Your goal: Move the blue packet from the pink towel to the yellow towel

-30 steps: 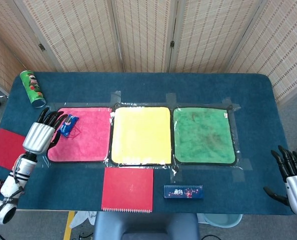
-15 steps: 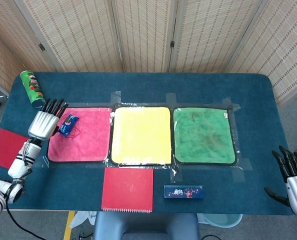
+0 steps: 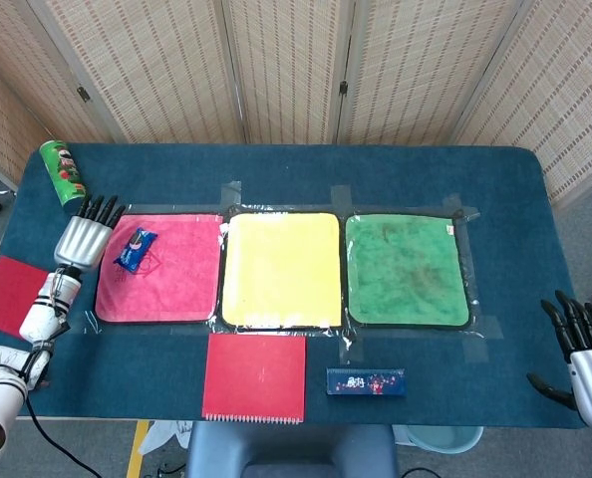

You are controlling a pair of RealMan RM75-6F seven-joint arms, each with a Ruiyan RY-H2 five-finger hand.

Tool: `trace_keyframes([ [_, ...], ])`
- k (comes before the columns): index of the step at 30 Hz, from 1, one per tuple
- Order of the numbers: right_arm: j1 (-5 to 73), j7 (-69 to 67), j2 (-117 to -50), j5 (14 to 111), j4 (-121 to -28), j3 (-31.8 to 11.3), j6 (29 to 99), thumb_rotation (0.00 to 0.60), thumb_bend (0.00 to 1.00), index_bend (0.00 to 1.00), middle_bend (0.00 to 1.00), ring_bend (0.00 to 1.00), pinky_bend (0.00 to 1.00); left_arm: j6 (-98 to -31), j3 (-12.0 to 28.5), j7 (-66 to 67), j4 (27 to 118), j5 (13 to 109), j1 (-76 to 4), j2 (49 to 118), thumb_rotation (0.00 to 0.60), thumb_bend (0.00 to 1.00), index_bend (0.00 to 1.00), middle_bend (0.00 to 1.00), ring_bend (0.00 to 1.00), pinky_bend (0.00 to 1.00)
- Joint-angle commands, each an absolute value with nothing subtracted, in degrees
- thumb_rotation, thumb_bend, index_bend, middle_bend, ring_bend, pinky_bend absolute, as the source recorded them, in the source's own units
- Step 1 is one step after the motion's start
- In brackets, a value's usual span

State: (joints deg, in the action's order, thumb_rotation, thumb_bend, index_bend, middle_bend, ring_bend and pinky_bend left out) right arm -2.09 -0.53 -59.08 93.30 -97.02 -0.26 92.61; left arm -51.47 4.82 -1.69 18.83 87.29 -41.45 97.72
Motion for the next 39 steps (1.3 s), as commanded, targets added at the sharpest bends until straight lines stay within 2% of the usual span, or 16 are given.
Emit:
trace_keyframes([
  [1,-1.8,-0.2,-59.2,93.2,-97.2,-0.3,92.1,0.6,0.12,0.0,0.01,0.03,0.0,-50.3,3.9,-2.6,17.0,87.2,-41.6,99.0,0.6,0.36,0.0,0.0,0.02,0.07],
  [8,-1.6,1.0,-59.0,93.6,-98.2,-0.3,91.9,0.6,0.12,0.0,0.01,0.03,0.0,-48.2,2.8,-2.8,14.3,87.5,-42.7,101.1,0.6,0.36,0.0,0.0,0.02,0.07],
  [39,-2.5,4.5,-57.9,92.9,-101.6,0.4,91.1,0.6,0.12,0.0,0.01,0.03,0.0,-38.2,3.4,3.2,8.7,84.4,-47.6,106.9,0.6,0.36,0.02,0.0,0.02,0.07],
])
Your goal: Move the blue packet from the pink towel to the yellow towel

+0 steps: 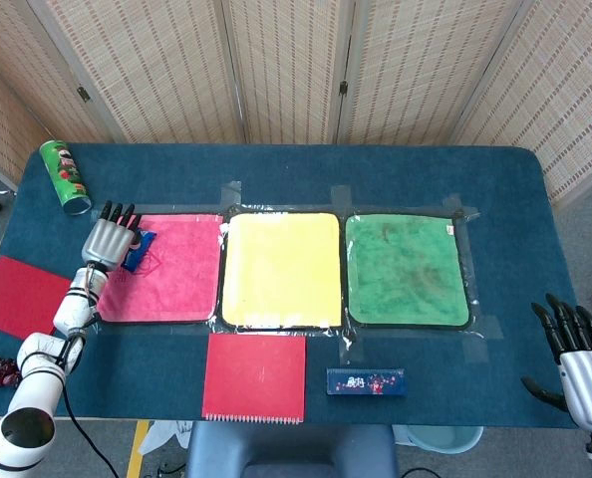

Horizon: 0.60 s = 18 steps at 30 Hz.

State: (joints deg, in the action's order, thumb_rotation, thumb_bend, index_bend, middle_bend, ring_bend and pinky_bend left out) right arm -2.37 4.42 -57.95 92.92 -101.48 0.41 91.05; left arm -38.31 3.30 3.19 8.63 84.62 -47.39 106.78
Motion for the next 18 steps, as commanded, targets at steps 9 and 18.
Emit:
trace_keyframes([
  [9,-2.6,4.7,-57.9,93.1,-101.9,0.4,91.3,0.6,0.13,0.0,0.01,0.03,0.0,-42.4,2.1,0.4,10.8,85.9,-48.2,107.0,0.6,0.36,0.04,0.0,0.02,0.06],
  [18,-3.0,4.2,-57.8,93.3,-101.6,0.4,92.0,0.6,0.12,0.0,0.01,0.03,0.0,-48.4,0.6,-1.4,14.0,88.2,-49.7,107.5,0.6,0.36,0.05,0.0,0.02,0.06],
])
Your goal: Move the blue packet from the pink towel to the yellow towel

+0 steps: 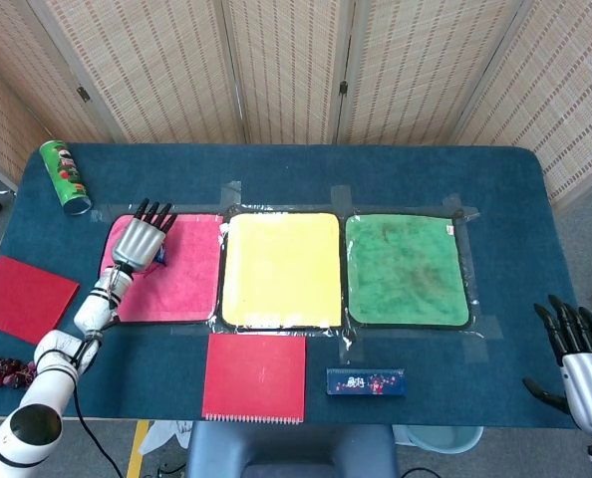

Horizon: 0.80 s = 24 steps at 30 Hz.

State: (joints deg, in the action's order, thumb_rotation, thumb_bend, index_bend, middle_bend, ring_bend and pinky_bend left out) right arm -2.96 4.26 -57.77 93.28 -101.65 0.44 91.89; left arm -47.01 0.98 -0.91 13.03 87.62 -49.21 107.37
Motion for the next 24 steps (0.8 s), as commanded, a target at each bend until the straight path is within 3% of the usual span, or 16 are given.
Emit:
trace_keyframes([
  [1,-3.1,4.1,-57.7,93.3,-101.5,0.4,92.1,0.6,0.13,0.0,0.01,0.03,0.0,-49.2,0.6,-1.8,14.7,88.3,-49.8,107.4,0.6,0.36,0.05,0.0,0.02,0.06],
  [11,-3.1,2.8,-58.1,93.2,-100.4,0.3,92.1,0.6,0.12,0.0,0.01,0.03,0.0,-59.1,1.6,-6.1,20.3,88.3,-48.3,104.4,0.6,0.36,0.08,0.01,0.04,0.06],
  [24,-3.3,1.7,-58.1,93.6,-99.5,0.4,92.4,0.6,0.12,0.0,0.01,0.03,0.0,-49.2,2.9,-3.7,17.4,84.8,-47.9,104.1,0.6,0.36,0.08,0.01,0.04,0.06],
])
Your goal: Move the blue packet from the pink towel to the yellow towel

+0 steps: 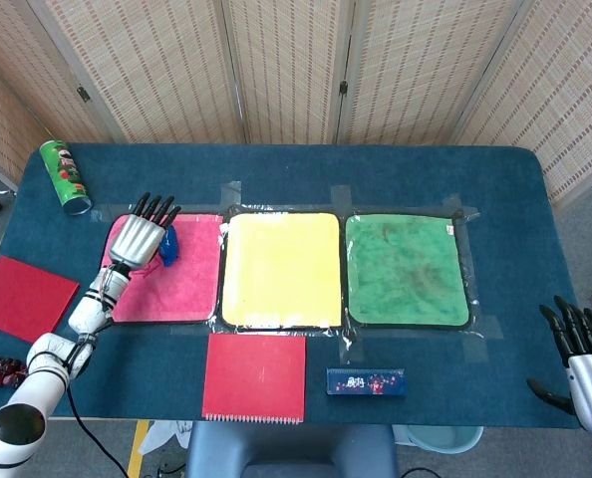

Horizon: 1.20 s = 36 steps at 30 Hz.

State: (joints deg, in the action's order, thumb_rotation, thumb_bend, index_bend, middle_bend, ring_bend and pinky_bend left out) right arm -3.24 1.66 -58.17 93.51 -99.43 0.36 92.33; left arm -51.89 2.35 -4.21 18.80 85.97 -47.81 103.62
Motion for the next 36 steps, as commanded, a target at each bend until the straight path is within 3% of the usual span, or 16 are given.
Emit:
trace_keyframes([
  [1,-3.3,1.7,-58.1,93.7,-99.5,0.4,92.5,0.6,0.12,0.0,0.01,0.03,0.0,-48.5,3.1,-3.7,17.1,84.5,-48.0,104.3,0.6,0.36,0.08,0.01,0.04,0.06],
  [18,-3.8,2.3,-57.5,94.8,-100.5,0.6,93.5,0.6,0.13,0.0,0.01,0.03,0.0,-40.9,3.2,-1.3,12.7,83.8,-50.7,107.8,0.6,0.36,0.08,0.01,0.04,0.06],
  [36,-4.4,0.8,-57.8,94.6,-99.1,0.7,93.9,0.6,0.12,0.0,0.01,0.03,0.0,-41.3,2.8,1.0,14.1,84.5,-53.2,109.4,0.6,0.36,0.09,0.02,0.04,0.06],
])
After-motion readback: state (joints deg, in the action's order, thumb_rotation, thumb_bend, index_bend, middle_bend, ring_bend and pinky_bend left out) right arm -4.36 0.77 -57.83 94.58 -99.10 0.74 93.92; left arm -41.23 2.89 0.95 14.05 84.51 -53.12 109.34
